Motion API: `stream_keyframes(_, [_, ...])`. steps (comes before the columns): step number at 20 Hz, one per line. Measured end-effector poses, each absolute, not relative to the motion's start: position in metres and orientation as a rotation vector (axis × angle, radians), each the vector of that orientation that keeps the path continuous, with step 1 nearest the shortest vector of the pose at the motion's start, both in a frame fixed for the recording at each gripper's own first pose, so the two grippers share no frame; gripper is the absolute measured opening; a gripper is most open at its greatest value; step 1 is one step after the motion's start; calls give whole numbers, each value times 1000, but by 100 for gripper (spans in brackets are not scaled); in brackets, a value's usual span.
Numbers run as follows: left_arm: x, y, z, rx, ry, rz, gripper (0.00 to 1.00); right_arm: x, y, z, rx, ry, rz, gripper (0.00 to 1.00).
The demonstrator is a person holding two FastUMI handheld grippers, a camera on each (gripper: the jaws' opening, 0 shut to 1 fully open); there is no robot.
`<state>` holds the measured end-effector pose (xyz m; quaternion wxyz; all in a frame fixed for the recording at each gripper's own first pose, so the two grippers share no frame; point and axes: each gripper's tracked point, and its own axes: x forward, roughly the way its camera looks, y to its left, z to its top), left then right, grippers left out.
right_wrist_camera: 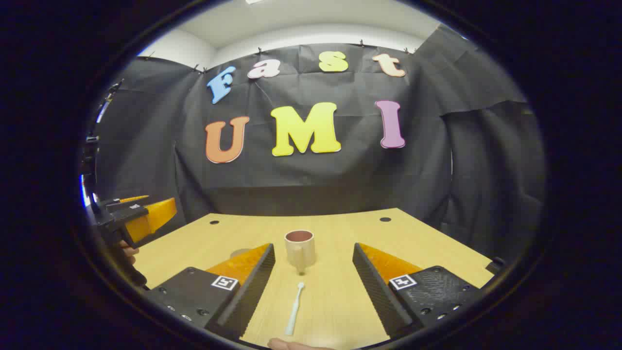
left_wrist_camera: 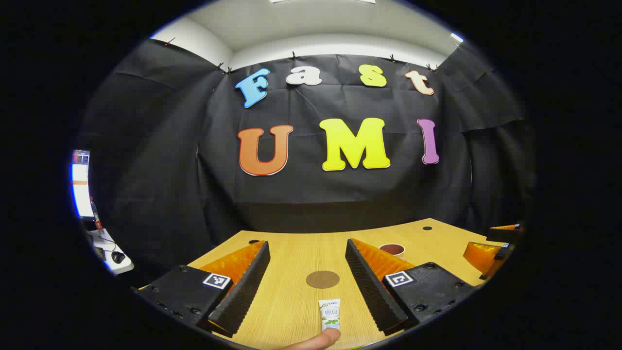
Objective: Put the toothbrush and toothpaste on the desktop into the cup, then pick up the cup and place it on the coaster on the desktop.
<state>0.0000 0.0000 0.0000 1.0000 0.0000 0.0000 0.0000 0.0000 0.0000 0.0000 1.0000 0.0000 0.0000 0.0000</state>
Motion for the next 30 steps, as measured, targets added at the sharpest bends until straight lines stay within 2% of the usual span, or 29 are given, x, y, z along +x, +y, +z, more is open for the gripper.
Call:
stream_keyframes(7, [-4,-19,-8,-23,37,-49,99,-2,-7,4,-13,-11,-3,96])
stream_keyframes(19, [-12,-3,3,5,10,-9,99,9,4,46,-46,-48,14,96])
stream_keyframes(20, [-13,-4,4,1,12,-14,94,9,6,50,-49,-56,15,96])
stream_keyframes(21, [-12,-3,4,-1,13,-16,99,8,9,54,-53,-62,16,96])
stream_keyframes(30, [-10,-1,-6,-3,27,-18,99,8,15,49,-67,-61,16,96])
